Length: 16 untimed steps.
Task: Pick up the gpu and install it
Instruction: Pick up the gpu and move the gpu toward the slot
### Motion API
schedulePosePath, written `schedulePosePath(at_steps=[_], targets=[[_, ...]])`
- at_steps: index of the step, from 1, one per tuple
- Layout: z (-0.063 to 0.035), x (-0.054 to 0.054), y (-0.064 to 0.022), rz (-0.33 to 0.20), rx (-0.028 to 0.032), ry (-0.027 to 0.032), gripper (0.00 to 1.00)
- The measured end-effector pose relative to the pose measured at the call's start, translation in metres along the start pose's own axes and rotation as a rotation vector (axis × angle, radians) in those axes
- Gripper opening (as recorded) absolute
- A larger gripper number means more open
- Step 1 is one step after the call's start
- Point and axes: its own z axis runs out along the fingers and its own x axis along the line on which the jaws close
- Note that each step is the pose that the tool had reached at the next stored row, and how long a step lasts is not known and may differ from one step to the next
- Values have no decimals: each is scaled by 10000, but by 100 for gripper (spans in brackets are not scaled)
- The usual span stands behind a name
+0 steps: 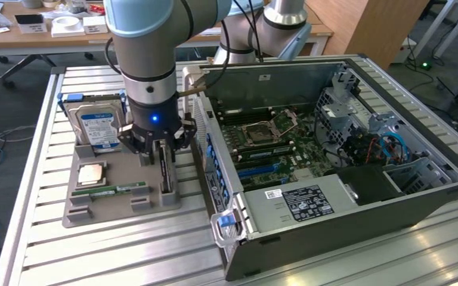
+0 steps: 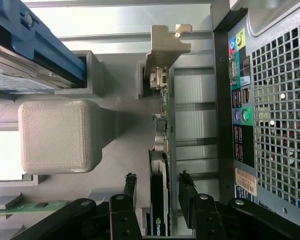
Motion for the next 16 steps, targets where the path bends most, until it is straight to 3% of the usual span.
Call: schedulePosePath(at_steps=[16], targets=[[31,4,-2,-1,1,1,47]])
